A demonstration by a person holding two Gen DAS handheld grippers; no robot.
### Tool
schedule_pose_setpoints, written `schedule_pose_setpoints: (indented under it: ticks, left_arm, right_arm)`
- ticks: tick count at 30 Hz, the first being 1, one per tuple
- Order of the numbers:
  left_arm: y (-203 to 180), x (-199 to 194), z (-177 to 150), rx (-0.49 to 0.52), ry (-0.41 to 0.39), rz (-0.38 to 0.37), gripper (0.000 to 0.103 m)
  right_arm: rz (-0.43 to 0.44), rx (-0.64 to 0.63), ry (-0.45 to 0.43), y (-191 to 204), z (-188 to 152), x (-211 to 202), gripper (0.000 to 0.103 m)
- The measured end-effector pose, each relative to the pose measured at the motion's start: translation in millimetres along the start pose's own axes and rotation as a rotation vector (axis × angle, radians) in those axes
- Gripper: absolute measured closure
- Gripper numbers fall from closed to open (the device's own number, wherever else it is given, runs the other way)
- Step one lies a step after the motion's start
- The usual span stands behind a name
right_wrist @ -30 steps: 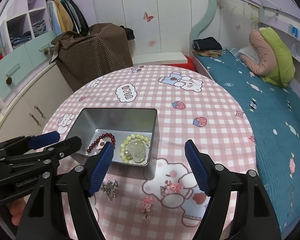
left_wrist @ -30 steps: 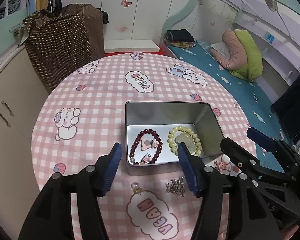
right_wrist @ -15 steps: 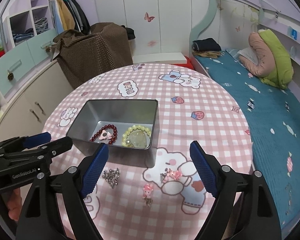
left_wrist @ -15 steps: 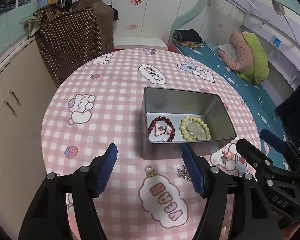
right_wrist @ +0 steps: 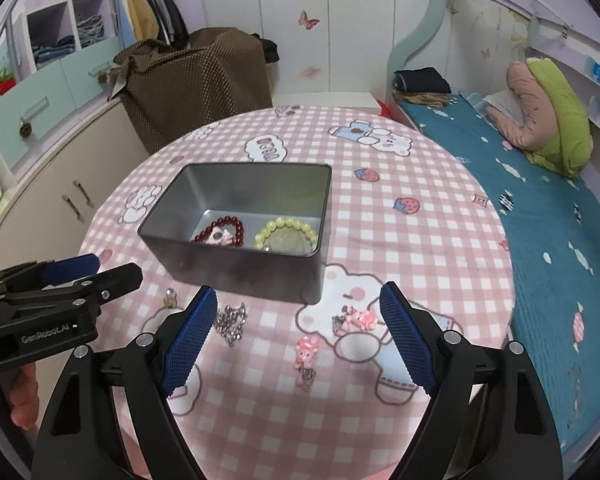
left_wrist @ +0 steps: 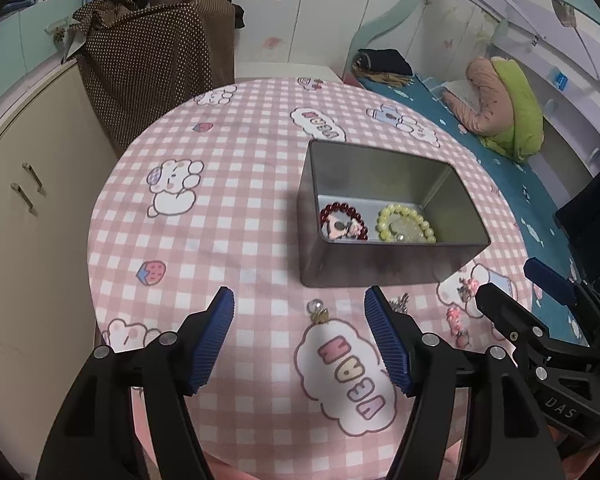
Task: Organize jewelry
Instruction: 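Withdraw both tools from the tin toward the remaining jewelry, then grasp the gold-bow pearl earring with the left tool while the right tool grasps the silver chain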
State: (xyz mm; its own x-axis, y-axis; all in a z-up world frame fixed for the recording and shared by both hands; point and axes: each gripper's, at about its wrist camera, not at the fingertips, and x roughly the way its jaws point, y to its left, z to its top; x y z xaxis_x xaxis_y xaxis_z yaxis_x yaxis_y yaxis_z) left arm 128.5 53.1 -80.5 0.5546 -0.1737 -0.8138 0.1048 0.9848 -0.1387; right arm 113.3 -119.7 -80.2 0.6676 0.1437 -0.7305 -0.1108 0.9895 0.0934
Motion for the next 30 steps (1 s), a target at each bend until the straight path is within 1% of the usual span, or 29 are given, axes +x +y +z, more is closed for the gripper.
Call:
schedule_pose_setpoints:
  ticks: [9,12,14,17,19,21,23,25,26,27,28,29,30]
  left_arm:
    - [4,23,-13,0.008,0.060,0.012,0.038]
    - [4,30,-14,0.018,0.065,0.020,0.038]
    - [3,36,-13,0.026,0.068,0.004,0.038]
    - [3,43,-12,0.026,0.072,0.007,0.038]
    - [2,48,-11,0.030,0.077,0.004,0.040]
    - [2,48,-11,0.034,0.065,0.008,0.040]
    - [2,49,-9,0.035,0.065,0.006,0.045]
    - [1,50,-9,0.048,0.062,0.020,0.060]
    - [0,50,-9,0.064,0.059,0.026,0.063]
    - [-1,50,-9,0.075,0.059,0.031,0.070]
    - [-1,50,-9,0.088,0.059,0.039,0.080]
    - [-1,50,-9,0.098,0.060,0.040,0.084]
    - [-1,50,-9,0.103,0.063,0.036,0.092]
  right_arm:
    - [0.011,-0.026,0.068,11,-17,19,0.022]
    - [0.017,-0.045,0.082,16,-20,25,0.022]
    - [0.024,-0.052,0.088,17,-21,28,0.022]
    - [0.027,-0.066,0.095,20,-21,33,0.022]
    - [0.023,-0.072,0.099,21,-22,36,0.022]
    - [0.020,-0.068,0.105,20,-21,39,0.022]
    - [0.020,-0.064,0.112,19,-21,42,0.022]
    - [0.017,-0.067,0.114,19,-20,44,0.022]
    - [0.018,-0.068,0.114,20,-20,45,0.022]
    - [0.020,-0.069,0.114,20,-20,46,0.022]
    - [0.023,-0.070,0.114,20,-20,47,0.022]
    - [0.024,-0.071,0.114,21,-19,48,0.022]
    - [0.027,-0.073,0.110,22,-19,48,0.022]
